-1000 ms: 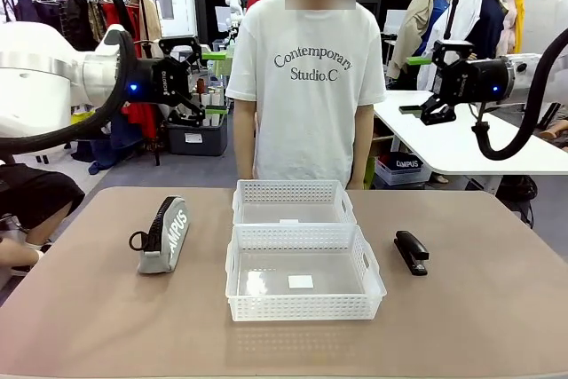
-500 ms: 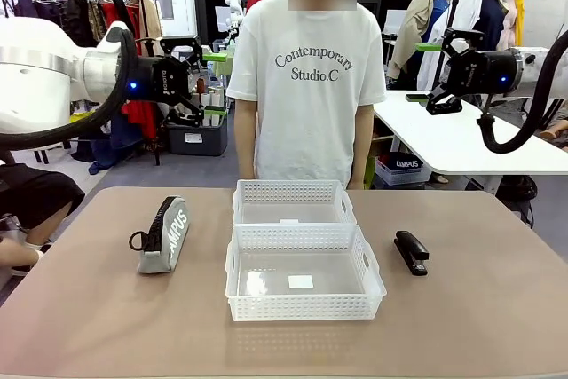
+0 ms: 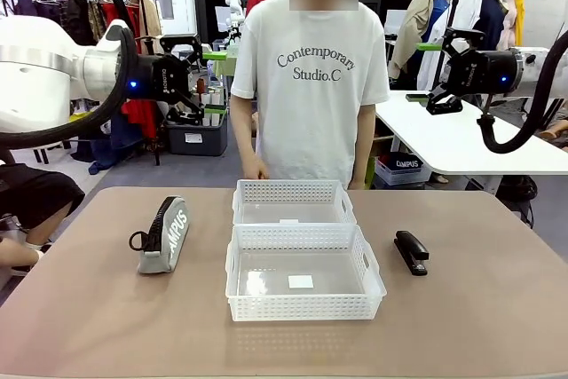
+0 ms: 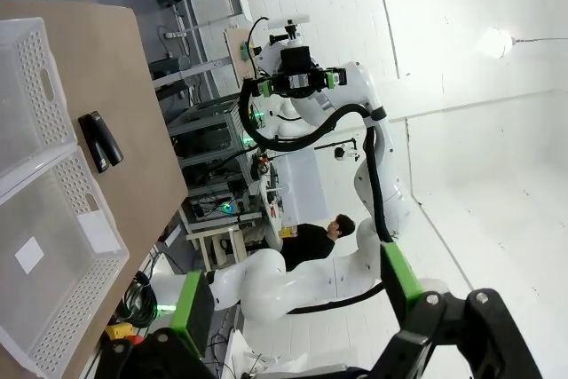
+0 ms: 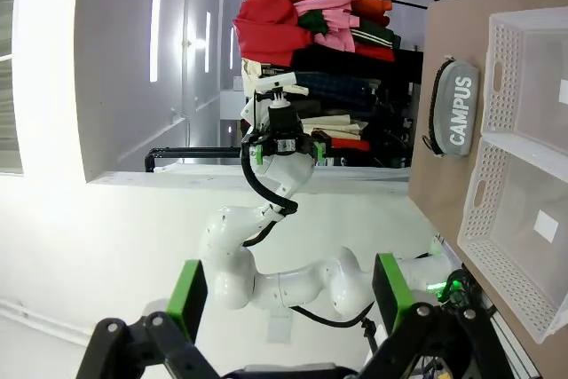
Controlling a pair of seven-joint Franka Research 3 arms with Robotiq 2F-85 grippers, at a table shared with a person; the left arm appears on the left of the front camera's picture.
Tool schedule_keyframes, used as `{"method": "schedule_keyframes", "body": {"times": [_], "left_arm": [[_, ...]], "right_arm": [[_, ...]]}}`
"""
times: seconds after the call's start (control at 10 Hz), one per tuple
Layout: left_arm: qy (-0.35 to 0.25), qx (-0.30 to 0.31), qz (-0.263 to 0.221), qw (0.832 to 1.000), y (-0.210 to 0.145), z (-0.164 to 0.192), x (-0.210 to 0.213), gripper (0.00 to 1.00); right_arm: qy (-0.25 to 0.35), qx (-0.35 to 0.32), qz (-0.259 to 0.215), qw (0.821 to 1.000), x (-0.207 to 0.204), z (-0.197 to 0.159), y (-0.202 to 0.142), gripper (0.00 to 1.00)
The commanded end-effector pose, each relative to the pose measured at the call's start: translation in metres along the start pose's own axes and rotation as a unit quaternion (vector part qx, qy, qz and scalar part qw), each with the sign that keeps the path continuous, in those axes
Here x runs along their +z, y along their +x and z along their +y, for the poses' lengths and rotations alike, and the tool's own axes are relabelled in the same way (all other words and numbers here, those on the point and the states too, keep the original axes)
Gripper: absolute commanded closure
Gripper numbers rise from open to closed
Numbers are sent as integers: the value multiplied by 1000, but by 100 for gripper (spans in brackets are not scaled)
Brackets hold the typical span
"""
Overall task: Distribute items into two baskets.
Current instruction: Pick up the Pencil pouch that the person points to.
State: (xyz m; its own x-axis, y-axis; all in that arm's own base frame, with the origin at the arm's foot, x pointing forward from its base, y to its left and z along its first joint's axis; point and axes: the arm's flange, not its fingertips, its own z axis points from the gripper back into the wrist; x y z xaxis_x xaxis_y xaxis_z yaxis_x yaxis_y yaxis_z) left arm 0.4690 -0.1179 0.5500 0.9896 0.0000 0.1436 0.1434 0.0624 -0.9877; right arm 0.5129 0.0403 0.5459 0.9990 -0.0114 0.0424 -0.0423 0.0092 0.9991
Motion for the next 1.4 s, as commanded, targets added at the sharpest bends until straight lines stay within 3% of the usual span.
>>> {"method": "schedule_keyframes", "body": {"times": [0.0,1.3], "left_arm": [[0,1,0,1000,0,0,0,0],[0,1,0,1000,0,0,0,0]], "right_arm": [[-1,0,0,1000,0,0,0,0],[-1,0,0,1000,0,0,0,0]]}}
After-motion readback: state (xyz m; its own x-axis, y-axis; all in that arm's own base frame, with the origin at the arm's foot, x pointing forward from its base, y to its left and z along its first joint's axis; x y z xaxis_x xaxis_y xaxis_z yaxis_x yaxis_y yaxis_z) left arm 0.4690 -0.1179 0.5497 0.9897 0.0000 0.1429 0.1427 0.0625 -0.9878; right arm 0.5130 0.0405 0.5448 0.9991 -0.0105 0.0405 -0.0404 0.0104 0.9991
